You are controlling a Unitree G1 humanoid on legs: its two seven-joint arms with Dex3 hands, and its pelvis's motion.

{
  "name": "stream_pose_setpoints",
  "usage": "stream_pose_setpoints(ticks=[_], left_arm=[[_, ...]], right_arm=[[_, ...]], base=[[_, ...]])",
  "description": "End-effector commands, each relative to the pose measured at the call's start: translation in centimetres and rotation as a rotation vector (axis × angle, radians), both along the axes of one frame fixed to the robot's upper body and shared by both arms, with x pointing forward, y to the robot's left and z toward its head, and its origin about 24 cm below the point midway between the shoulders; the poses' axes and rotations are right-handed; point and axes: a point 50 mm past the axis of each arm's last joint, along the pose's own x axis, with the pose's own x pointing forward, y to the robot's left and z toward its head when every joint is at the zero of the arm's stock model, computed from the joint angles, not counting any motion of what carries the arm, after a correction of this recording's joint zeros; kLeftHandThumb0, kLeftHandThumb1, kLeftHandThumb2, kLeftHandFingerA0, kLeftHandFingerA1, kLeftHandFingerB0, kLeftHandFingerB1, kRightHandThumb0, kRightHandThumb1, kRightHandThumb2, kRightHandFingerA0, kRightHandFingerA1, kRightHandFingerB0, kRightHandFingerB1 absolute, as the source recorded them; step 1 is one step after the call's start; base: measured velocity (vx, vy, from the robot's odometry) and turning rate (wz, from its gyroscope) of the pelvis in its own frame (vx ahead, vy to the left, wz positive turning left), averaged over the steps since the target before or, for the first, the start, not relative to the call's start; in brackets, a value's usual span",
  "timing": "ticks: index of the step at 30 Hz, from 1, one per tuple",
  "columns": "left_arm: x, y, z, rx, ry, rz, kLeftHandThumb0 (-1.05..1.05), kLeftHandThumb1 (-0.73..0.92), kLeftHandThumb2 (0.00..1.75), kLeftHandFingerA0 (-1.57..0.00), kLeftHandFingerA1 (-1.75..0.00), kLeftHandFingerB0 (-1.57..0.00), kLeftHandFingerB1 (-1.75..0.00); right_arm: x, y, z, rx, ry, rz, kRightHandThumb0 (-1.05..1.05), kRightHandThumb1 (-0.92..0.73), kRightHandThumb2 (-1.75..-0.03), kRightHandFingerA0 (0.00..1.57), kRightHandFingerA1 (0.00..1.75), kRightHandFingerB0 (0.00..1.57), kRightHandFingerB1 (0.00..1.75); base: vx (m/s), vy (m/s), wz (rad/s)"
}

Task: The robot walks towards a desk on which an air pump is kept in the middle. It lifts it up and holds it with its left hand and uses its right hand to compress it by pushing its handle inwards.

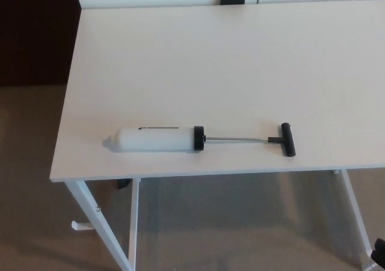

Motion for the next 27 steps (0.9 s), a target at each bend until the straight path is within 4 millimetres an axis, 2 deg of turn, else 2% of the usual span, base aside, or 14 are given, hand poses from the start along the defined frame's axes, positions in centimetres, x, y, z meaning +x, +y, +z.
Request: stream_pose_setpoints(ticks=[1, 2, 4, 6, 7, 9, 10, 11, 13, 14, 17, 20, 26, 27], left_arm=[[-0.7, 0.5, 0.9, 0.027, -0.032, -0.032, -0.08, 0.43, 0.88, -0.22, -0.52, -0.19, -0.49], [-0.1, 1.2, 2.8, 0.105, -0.083, -0.070, -0.15, 0.59, 0.58, -0.40, -0.38, -0.33, -0.32], [0.6, 1.5, 5.3, 0.194, -0.142, -0.117, -0.15, 0.59, 0.58, -0.40, -0.38, -0.33, -0.32], [2.1, 2.2, 11.0, 0.390, -0.245, -0.193, -0.24, 0.55, 0.57, -0.38, -0.36, -0.31, -0.32], [2.1, 2.2, 11.0, 0.390, -0.245, -0.193, -0.24, 0.55, 0.57, -0.38, -0.36, -0.31, -0.32], [3.6, 1.7, 17.5, 0.597, -0.375, -0.281, -0.31, 0.51, 0.61, -0.31, -0.39, -0.27, -0.35], [5.0, 0.9, 22.3, 0.743, -0.466, -0.366, -0.36, 0.53, 0.64, -0.27, -0.37, -0.26, -0.34], [5.7, 0.0, 25.6, 0.846, -0.525, -0.426, -0.36, 0.53, 0.64, -0.27, -0.37, -0.26, -0.34], [6.8, -1.8, 30.1, 0.992, -0.600, -0.522, -0.36, 0.52, 0.63, -0.20, -0.37, -0.20, -0.33], [6.8, -1.8, 30.1, 0.992, -0.600, -0.522, -0.36, 0.52, 0.63, -0.20, -0.37, -0.20, -0.33], [8.7, -4.7, 35.6, 1.161, -0.700, -0.666, -0.27, 0.52, 0.60, -0.16, -0.37, -0.18, -0.31], [10.3, -7.9, 39.3, 1.275, -0.742, -0.812, -0.32, 0.48, 0.60, -0.12, -0.34, -0.15, -0.30], [11.2, -12.8, 41.0, 1.369, -0.778, -1.073, -0.09, 0.48, 0.58, -0.11, -0.31, -0.15, -0.29], [11.2, -12.8, 41.0, 1.369, -0.778, -1.073, -0.09, 0.48, 0.58, -0.11, -0.31, -0.15, -0.29]], right_arm=[[-1.2, -0.3, -0.3, -0.011, 0.002, -0.005, -0.17, -0.56, -0.60, 0.56, 0.53, 0.37, 0.42], [-1.2, -0.4, -0.1, -0.019, -0.018, 0.030, -0.21, -0.55, -0.62, 0.53, 0.53, 0.37, 0.43], [-1.1, -0.4, 0.1, -0.028, -0.042, 0.075, -0.21, -0.55, -0.62, 0.53, 0.53, 0.37, 0.43], [-1.0, -0.7, 0.7, -0.049, -0.079, 0.110, -0.20, -0.58, -0.62, 0.51, 0.51, 0.38, 0.42], [-1.0, -0.7, 0.7, -0.049, -0.079, 0.110, -0.20, -0.58, -0.62, 0.51, 0.51, 0.38, 0.42], [-1.0, -0.9, 1.1, -0.052, -0.112, 0.121, -0.21, -0.57, -0.63, 0.55, 0.54, 0.38, 0.44], [-1.0, -1.0, 1.2, -0.049, -0.118, 0.125, -0.20, -0.59, -0.63, 0.55, 0.53, 0.36, 0.42], [-1.0, -1.1, 1.3, -0.047, -0.121, 0.127, -0.20, -0.59, -0.63, 0.55, 0.53, 0.36, 0.42], [-1.0, -1.1, 1.3, -0.045, -0.119, 0.127, -0.13, -0.59, -0.57, 0.56, 0.50, 0.39, 0.40], [-1.0, -1.1, 1.3, -0.045, -0.119, 0.127, -0.13, -0.59, -0.57, 0.56, 0.50, 0.39, 0.40], [-0.6, -1.1, 1.5, -0.040, -0.123, 0.121, -0.13, -0.57, -0.56, 0.59, 0.52, 0.39, 0.40], [-0.1, -1.0, 1.7, -0.041, -0.130, 0.121, -0.15, -0.55, -0.56, 0.61, 0.53, 0.39, 0.40], [-0.1, -0.8, 1.6, -0.041, -0.127, 0.116, -0.16, -0.58, -0.57, 0.64, 0.53, 0.40, 0.41], [-0.1, -0.8, 1.6, -0.041, -0.127, 0.116, -0.16, -0.58, -0.57, 0.64, 0.53, 0.40, 0.41]], base=[[0.00, 0.000, 0.00], [0.00, 0.000, 0.00], [0.00, 0.000, 0.00], [0.00, 0.000, 0.00], [0.00, 0.000, 0.00], [0.00, 0.000, 0.00], [0.00, 0.000, 0.00], [0.00, 0.000, 0.00], [0.00, 0.000, 0.00], [0.00, 0.000, 0.00], [0.00, 0.000, 0.00], [0.00, 0.000, 0.00], [0.00, 0.000, 0.00], [0.00, 0.000, 0.00]])
